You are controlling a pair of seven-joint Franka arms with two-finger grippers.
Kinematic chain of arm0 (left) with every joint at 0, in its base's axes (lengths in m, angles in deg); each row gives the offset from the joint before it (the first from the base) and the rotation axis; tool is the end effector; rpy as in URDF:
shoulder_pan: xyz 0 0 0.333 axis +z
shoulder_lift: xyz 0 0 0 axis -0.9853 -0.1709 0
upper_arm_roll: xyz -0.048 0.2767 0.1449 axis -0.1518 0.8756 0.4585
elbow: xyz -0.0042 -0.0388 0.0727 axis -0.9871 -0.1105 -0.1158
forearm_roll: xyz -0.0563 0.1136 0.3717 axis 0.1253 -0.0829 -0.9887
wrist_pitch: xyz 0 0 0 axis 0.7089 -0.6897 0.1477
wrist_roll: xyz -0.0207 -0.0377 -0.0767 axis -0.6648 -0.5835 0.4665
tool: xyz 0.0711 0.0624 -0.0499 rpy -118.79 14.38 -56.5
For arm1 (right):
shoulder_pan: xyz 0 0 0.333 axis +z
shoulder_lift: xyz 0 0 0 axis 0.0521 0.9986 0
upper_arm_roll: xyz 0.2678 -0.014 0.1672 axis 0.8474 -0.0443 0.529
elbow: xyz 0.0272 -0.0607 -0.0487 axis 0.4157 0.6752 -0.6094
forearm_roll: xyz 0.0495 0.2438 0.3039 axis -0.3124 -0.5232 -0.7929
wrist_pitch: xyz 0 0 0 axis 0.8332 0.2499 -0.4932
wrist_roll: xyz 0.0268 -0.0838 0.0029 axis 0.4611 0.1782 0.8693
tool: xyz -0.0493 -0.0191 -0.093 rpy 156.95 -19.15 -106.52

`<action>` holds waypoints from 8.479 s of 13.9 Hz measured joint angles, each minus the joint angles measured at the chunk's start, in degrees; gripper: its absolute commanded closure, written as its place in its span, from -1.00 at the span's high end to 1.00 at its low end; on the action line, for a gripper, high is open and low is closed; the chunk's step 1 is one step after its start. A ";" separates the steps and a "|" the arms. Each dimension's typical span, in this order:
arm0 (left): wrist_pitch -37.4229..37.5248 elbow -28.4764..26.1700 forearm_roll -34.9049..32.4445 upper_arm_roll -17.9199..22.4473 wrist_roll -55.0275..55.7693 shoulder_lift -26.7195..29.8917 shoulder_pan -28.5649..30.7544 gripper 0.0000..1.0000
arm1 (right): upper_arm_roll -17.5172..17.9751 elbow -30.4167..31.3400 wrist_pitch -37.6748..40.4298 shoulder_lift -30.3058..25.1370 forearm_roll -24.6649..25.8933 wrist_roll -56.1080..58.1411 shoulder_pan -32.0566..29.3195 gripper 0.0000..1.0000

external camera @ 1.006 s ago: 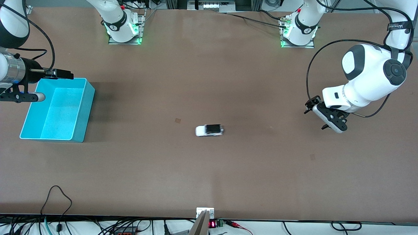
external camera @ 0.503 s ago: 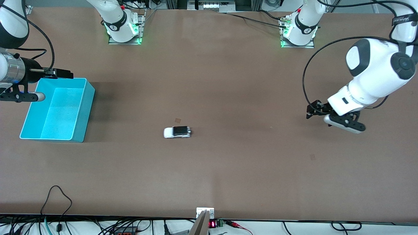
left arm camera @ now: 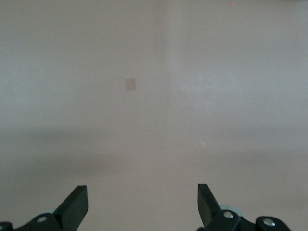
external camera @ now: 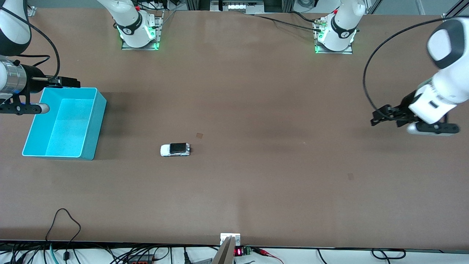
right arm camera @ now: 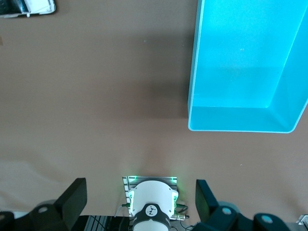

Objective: Wind and store white jeep toy
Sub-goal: 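Move the right gripper over the stopped jeep, then grasp the jeep with the right gripper and lift it, then carry the jeep over the cyan bin with the right gripper, then lower the jeep into the bin and open the right gripper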

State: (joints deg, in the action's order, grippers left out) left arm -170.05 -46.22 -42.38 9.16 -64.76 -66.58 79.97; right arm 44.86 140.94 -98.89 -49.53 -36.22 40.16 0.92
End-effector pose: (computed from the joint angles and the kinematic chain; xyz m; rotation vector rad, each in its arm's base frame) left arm 0.5881 0.0052 0.5069 3.0133 0.0857 0.0753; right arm 0.5571 -0.0278 0.5084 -3.0410 0.0181 0.6464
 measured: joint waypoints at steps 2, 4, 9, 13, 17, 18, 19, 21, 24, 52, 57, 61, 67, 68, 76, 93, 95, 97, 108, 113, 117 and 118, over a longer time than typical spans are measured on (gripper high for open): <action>3.23 2.57 -1.11 0.76 1.09 0.02 -0.03 1.00 | 0.01 1.80 -1.80 0.07 0.07 2.01 0.01 1.00; 5.65 4.13 -1.88 0.87 1.89 0.02 -0.12 1.00 | 0.03 3.89 -4.92 0.10 0.08 5.17 0.07 1.00; 8.13 7.06 -2.76 0.79 2.50 0.03 -0.45 1.00 | 0.50 12.52 -18.17 -0.62 0.10 18.07 0.65 1.00; 9.86 7.55 -3.07 0.73 2.51 0.76 -0.49 1.00 | 1.00 19.34 -26.91 -2.75 0.97 30.51 4.65 1.00; 9.90 8.43 -3.26 0.82 2.29 1.29 -0.47 1.00 | 1.53 24.13 -36.14 -3.35 5.48 34.03 15.48 1.00; 9.93 9.17 -3.30 0.81 2.06 1.28 -0.47 1.00 | 1.68 25.18 -39.13 -2.76 5.80 36.25 16.72 1.00; 10.00 10.11 -3.31 0.82 1.98 1.25 -0.47 1.00 | 1.85 25.94 -42.03 -1.83 5.84 39.95 17.18 1.00; 11.95 12.21 -3.31 0.88 1.98 1.23 -0.47 1.00 | 2.02 26.35 -46.71 0.63 5.84 46.23 17.18 1.00; 15.72 13.91 -3.32 0.89 1.98 1.23 -0.47 1.00 | 3.05 25.91 -52.96 4.28 5.85 54.31 17.17 1.00; 18.18 13.85 -3.37 -5.48 2.33 1.23 4.87 1.00 | 4.00 7.80 -61.87 29.12 5.41 62.73 21.40 -0.83; 18.18 13.85 -3.37 -5.53 2.33 1.23 4.87 1.00 | 2.32 6.59 -61.58 27.81 5.51 61.94 21.33 -1.00; 18.18 13.85 -3.37 -5.54 2.33 1.23 4.95 1.00 | -0.38 6.26 -52.62 19.65 5.49 53.13 18.15 -1.00; 17.94 13.85 -3.37 -5.54 2.33 1.23 5.21 1.00 | -4.57 11.08 -44.95 10.99 5.50 39.93 8.40 -1.00; 17.94 13.85 -3.37 -5.54 2.33 1.23 5.26 1.00 | -4.95 12.60 -44.94 10.31 5.51 37.98 6.46 -1.00; 17.94 13.71 -3.37 -5.53 2.33 1.23 6.15 1.00 | -13.65 17.25 -44.05 8.99 5.51 25.21 0.93 -1.00; 18.00 13.51 -3.37 -5.52 2.33 1.22 6.26 1.00 | -15.52 25.75 -58.55 16.01 6.76 16.92 -0.06 -1.00; 18.00 13.50 -3.37 -5.51 2.33 1.22 6.26 1.00 | -15.54 25.74 -58.55 16.02 6.76 16.49 -0.07 -1.00; 18.00 13.50 -3.37 -5.51 2.33 1.22 6.27 1.00 | -15.54 25.75 -58.55 16.05 6.76 16.14 -0.07 -0.83; 18.00 13.50 -3.37 -5.51 2.33 1.22 6.27 1.00 | -15.55 25.75 -58.54 16.77 6.76 14.24 -0.11 0.78; 18.00 13.50 -3.37 -5.51 2.33 1.22 6.27 1.00 | -15.66 25.70 -58.55 16.64 6.79 14.08 -0.16 1.00; 18.00 13.50 -3.37 -5.51 2.33 1.22 6.28 1.00 | -15.85 25.03 -58.53 14.94 6.90 14.81 -0.16 1.00; 18.00 13.50 -3.37 -5.51 2.33 1.22 6.28 1.00 | -15.94 24.90 -58.20 14.02 6.92 15.17 -0.16 1.00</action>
State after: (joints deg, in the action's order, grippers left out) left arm -152.05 -32.72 -45.75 3.65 -62.44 -65.35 86.25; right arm 28.92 165.84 -157.09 -35.52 -29.30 55.33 0.76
